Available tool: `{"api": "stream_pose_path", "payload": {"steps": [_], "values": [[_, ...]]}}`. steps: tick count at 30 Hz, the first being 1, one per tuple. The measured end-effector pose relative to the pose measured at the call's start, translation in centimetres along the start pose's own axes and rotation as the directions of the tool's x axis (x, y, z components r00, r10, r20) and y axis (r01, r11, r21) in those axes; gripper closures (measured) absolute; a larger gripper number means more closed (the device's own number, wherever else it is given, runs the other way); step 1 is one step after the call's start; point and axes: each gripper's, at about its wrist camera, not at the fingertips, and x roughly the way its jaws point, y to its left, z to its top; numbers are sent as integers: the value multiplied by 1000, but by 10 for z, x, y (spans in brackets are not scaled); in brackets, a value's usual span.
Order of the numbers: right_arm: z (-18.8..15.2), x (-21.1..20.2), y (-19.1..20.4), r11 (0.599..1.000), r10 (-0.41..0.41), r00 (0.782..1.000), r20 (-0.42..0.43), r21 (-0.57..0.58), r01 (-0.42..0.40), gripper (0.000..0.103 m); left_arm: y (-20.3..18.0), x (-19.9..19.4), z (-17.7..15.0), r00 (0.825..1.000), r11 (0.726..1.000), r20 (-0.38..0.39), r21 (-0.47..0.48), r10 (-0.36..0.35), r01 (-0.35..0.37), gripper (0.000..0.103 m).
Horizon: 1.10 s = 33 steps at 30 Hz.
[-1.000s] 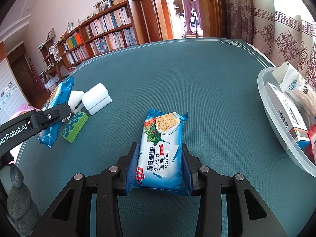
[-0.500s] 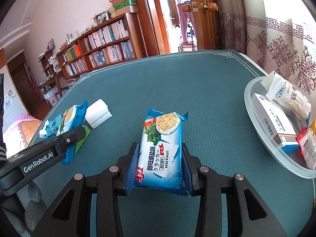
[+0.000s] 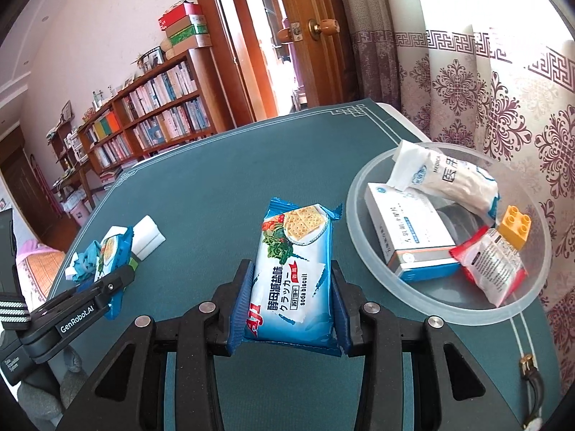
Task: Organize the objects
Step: 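Carry the cracker packet into the clear bowl and open the right gripper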
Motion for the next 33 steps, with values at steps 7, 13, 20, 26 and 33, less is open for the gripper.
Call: {"api": "stream_pose_path", "payload": {"steps": [7, 13, 20, 26, 33], "values": [[14, -8, -41, 997, -43, 999, -18, 66, 44, 62, -2, 0, -1, 1000, 1000, -3, 4, 0, 0, 57], [24, 5, -76, 989, -88, 994, -65, 116, 95, 62, -2, 1, -2, 1000, 1000, -4, 5, 0, 0, 57], [34, 35, -99, 979, -130, 986, -108, 143, 144, 62, -2, 4, -5, 1000, 1000, -10, 7, -1, 1, 57], [43, 45, -108, 973, -164, 981, -106, 147, 179, 62, -5, 3, -7, 1000, 1000, -13, 19, -12, 13, 57], [44, 46, -114, 967, -192, 976, -100, 151, 206, 62, -7, 1, -8, 1000, 999, -13, 30, -25, 25, 57]]}}
